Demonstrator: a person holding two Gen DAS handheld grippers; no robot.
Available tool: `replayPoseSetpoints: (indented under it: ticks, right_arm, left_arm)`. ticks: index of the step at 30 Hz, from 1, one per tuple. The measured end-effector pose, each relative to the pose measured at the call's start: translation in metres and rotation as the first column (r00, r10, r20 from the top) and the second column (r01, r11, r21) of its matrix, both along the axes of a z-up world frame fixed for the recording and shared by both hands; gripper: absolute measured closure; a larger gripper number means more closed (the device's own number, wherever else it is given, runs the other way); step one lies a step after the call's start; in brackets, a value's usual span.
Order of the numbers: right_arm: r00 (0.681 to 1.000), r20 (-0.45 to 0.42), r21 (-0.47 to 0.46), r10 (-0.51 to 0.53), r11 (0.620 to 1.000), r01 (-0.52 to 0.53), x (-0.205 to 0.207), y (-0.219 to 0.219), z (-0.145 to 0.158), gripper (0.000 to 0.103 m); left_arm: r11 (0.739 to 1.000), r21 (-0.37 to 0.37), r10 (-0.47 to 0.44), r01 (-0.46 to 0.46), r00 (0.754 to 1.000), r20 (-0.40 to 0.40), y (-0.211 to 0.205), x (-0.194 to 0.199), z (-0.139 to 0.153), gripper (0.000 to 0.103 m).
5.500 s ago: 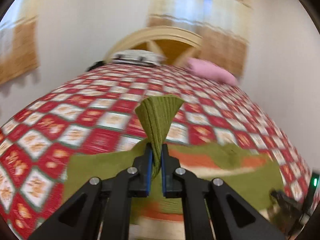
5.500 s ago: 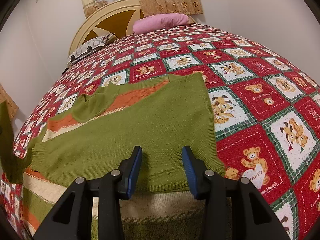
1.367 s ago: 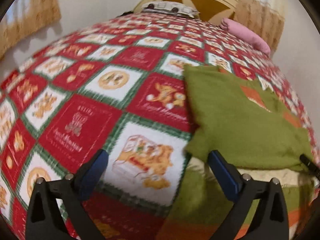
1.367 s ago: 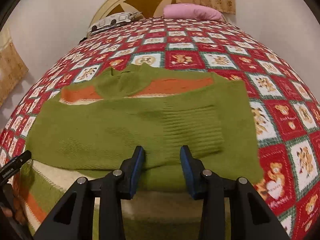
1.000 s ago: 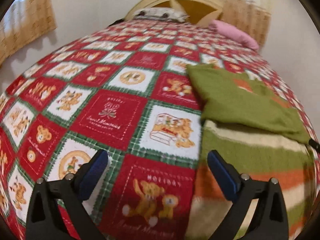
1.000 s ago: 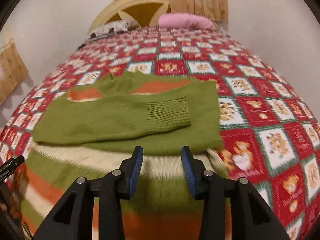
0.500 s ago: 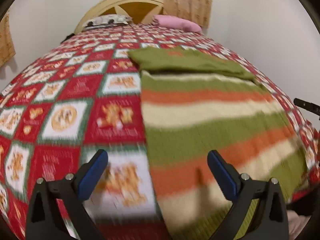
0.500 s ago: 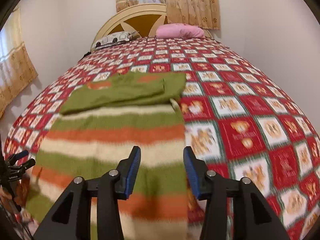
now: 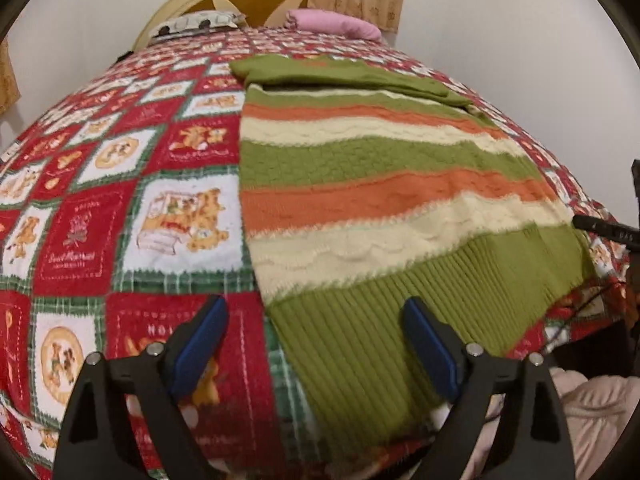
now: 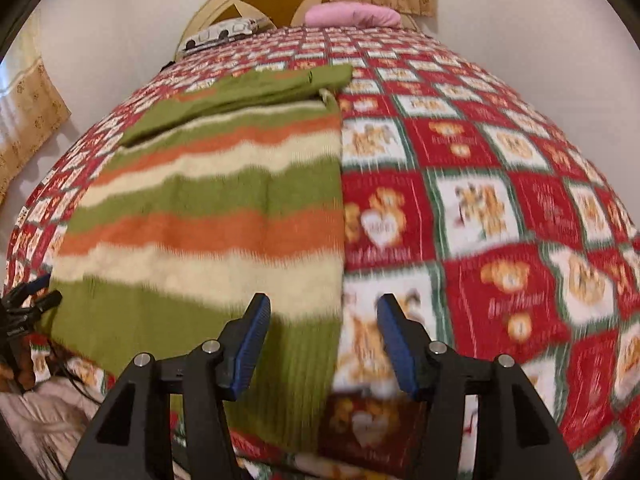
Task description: Fold small clothes
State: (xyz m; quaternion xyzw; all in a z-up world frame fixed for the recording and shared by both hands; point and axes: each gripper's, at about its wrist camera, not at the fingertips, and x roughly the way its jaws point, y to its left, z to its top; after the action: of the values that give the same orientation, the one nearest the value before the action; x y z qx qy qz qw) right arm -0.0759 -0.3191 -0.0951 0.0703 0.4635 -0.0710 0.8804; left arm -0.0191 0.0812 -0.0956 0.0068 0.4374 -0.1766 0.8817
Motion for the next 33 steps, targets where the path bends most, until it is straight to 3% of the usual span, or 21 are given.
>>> replayPoseSetpoints:
  ticks: [3, 7, 12, 14, 15, 16, 19, 21, 24, 28, 33]
  right_arm:
    - [1.0, 0.0, 0.012, 0.01, 1.0, -0.01, -0.011, 0.006, -0.003, 0.046]
    - [0.998, -0.029, -0.002, 0.057, 0.998, -0.057, -0.015, 0.021, -0.002, 0.046]
    - [0.996, -0.052, -0.014, 0.072, 0.997, -0.073, -0.019, 0.029, -0.005, 0.049]
    - [0.996, -0.051, -0.022, 0.078, 0.997, -0.079, -0.018, 0.031, -0.008, 0.071]
    - [0.994, -0.068, -0.003, 0.086, 0.996, -0.086, -0.015, 0.031, -0.012, 0.077]
    - [0.992, -0.085, 0.006, 0.088, 0.996, -0.088, -0.013, 0.032, -0.015, 0.09]
    - [0.99, -0.095, -0.008, 0.105, 0.994, -0.106, -0.012, 0.035, -0.014, 0.091]
    - [0.991, -0.079, 0.044, 0.112, 0.993, -0.108, -0.012, 0.032, -0.008, 0.094]
    - [0.993, -0.01, 0.167, 0.119, 0.979, -0.116, -0.009, 0.022, 0.013, 0.094]
    - [0.989, 0.067, 0.253, 0.128, 0.957, -0.141, 0.008, 0.018, 0.033, 0.095]
    - [0.985, 0.123, 0.255, 0.123, 0.955, -0.151, 0.05, 0.013, 0.047, 0.097]
  left_arm:
    - [1.0, -0.024, -0.004, 0.004, 1.0, -0.008, 0.004, -0.007, 0.001, 0.013]
    - [0.999, -0.026, -0.028, 0.028, 0.999, -0.022, 0.002, -0.013, 0.004, 0.028]
    - [0.997, -0.034, -0.066, 0.065, 0.997, -0.031, 0.0, -0.02, 0.004, 0.029]
    - [0.997, -0.031, -0.067, 0.066, 0.997, -0.035, -0.002, -0.019, 0.004, 0.034]
    - [0.997, -0.021, -0.072, 0.071, 0.997, -0.035, -0.003, -0.02, 0.004, 0.041]
    - [0.996, -0.024, -0.084, 0.083, 0.995, -0.046, -0.004, -0.019, 0.004, 0.059]
    - [0.995, -0.033, -0.092, 0.09, 0.994, -0.06, -0.005, -0.021, 0.004, 0.077]
    - [0.996, -0.052, -0.079, 0.075, 0.994, -0.077, -0.003, -0.02, 0.004, 0.088]
    - [0.993, -0.102, -0.074, 0.064, 0.993, -0.094, 0.002, -0.016, 0.007, 0.09]
    - [0.983, -0.175, -0.07, 0.052, 0.993, -0.1, 0.008, -0.004, 0.02, 0.092]
    - [0.967, -0.252, -0.061, 0.039, 0.995, -0.082, 0.013, 0.024, 0.042, 0.092]
